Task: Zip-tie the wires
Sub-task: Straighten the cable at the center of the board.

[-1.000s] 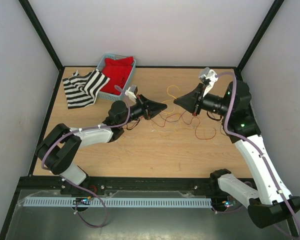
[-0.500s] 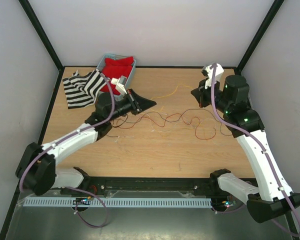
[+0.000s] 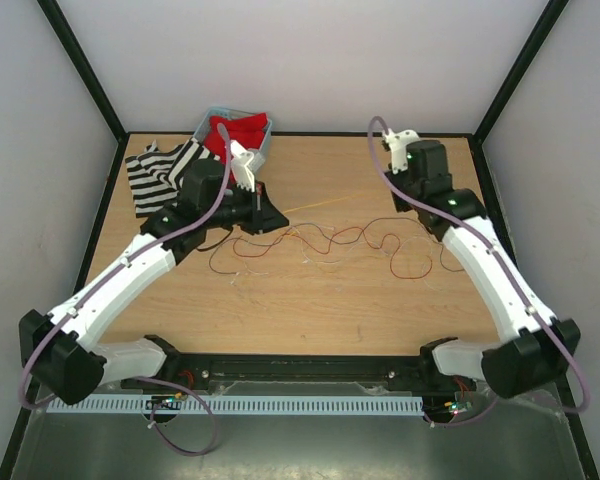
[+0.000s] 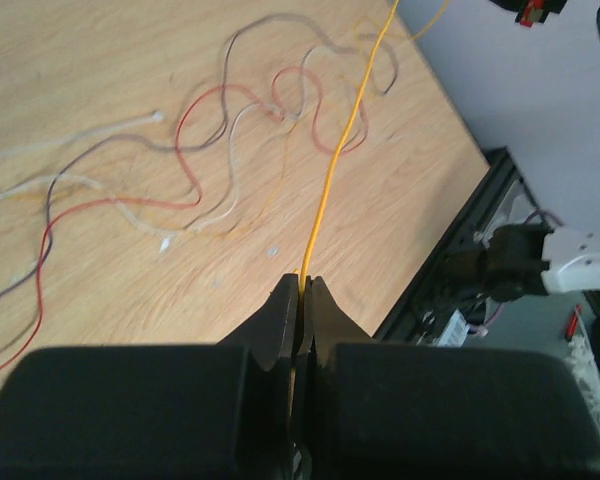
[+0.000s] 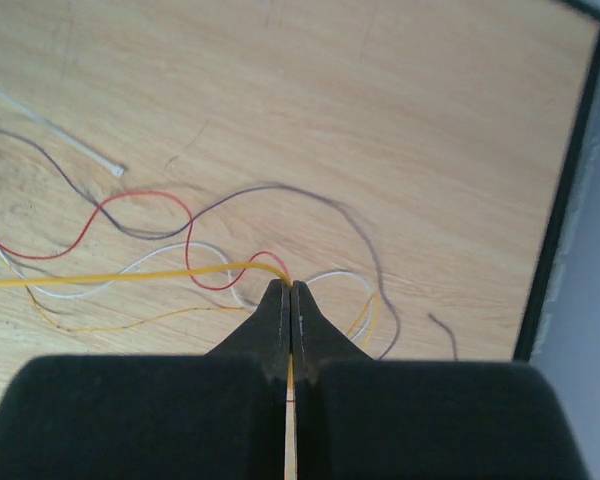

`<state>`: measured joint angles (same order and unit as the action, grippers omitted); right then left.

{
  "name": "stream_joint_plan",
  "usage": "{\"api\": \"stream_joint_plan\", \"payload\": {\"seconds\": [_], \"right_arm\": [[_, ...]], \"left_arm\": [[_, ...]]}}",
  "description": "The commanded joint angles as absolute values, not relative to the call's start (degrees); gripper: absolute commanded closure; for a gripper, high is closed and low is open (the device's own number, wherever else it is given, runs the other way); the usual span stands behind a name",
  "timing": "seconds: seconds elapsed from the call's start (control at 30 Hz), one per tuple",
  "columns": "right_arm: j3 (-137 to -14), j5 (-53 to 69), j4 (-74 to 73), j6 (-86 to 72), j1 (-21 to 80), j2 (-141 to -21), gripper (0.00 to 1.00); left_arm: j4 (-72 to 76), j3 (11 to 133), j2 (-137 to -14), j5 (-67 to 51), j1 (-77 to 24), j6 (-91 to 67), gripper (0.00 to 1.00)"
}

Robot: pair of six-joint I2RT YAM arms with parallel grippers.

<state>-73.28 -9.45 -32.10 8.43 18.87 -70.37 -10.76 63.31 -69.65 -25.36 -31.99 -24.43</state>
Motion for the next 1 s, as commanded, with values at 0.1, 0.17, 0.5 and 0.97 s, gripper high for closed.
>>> {"api": "stream_joint_plan", "payload": {"seconds": [0.1, 0.17, 0.5, 0.97], "right_arm": [[-67.36, -11.99, -30.16, 4.82, 21.27, -78.74, 1.0], [-65.38, -11.87, -27.92, 3.85, 21.55, -80.19, 1.0], [-59.49, -3.87, -18.38, -0.52, 23.7, -88.69, 1.0], [-59.7, -1.24, -13.37, -2.11, 27.79, -99.99, 1.0]], "left_arm": [[-20.11, 61.14, -72.85, -34.95, -23.26, -17.12, 1.0], [-20.23, 59.94, -73.34, -35.96, -20.93, -17.07, 1.0], [-19.34, 54.67, -76.3, -37.0, -15.52, -16.5, 1.0], [-20.39, 53.52, -84.71, -26.59, -14.0, -13.26, 1.0]]}}
